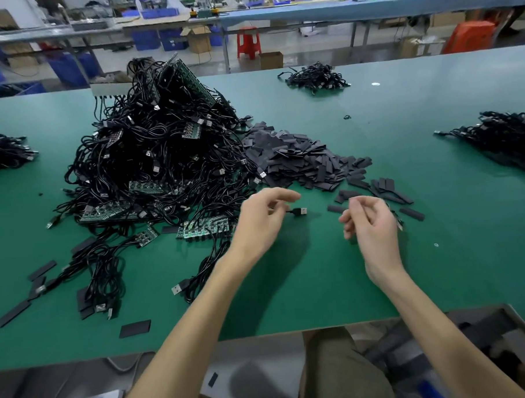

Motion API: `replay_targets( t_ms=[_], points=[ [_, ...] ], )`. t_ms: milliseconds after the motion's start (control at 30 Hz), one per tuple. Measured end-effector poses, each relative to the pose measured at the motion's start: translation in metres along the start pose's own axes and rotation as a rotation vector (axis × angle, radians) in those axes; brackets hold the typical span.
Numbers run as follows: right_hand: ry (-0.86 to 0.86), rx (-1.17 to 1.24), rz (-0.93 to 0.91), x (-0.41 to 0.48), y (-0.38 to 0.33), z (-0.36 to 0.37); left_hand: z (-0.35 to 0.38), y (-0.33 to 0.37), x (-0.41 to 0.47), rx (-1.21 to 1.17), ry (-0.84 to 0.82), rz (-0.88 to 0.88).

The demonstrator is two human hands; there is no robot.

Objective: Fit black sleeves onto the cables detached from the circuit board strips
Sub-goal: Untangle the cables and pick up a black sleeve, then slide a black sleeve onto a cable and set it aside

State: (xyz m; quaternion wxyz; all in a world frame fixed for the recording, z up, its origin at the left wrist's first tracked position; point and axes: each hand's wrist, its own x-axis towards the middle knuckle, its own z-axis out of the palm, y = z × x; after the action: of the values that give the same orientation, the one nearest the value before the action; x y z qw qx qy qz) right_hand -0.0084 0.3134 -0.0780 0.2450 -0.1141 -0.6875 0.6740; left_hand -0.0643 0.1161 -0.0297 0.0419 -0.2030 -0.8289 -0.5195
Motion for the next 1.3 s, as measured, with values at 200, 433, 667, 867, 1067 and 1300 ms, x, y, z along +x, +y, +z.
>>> replay_targets(
  t_ms=[200, 433, 667, 867, 1067, 1300],
  points=[
    [-0.111, -0.138, -0.068, -0.003, -0.002, 0.007, -0.049, -0.032, -0.03, 0.394, 0.315, -0.041],
    [-0.218, -0.237, -0.105, -0.009, -0.004, 0.013, -0.078, -0.042, -0.033, 0.659, 0.256, -0.517],
    [-0.332, -0.387, -0.147, -0.014, -0.005, 0.015, -0.063, -0.037, -0.04, 0.545, 0.209, -0.431],
    [-0.355, -0.433, -0.176, -0.014, -0.005, 0.015, -0.052, -0.027, -0.036, 0.664, 0.086, -0.44],
    [-0.404, -0.46, -0.216, -0.015, -0.002, 0.015, -0.049, -0.016, -0.04, 0.386, 0.106, -0.375],
    [-0.454, -0.556, -0.311, -0.017, -0.006, 0.017, -0.043, -0.008, -0.036, -0.089, 0.151, -0.453]
  ],
)
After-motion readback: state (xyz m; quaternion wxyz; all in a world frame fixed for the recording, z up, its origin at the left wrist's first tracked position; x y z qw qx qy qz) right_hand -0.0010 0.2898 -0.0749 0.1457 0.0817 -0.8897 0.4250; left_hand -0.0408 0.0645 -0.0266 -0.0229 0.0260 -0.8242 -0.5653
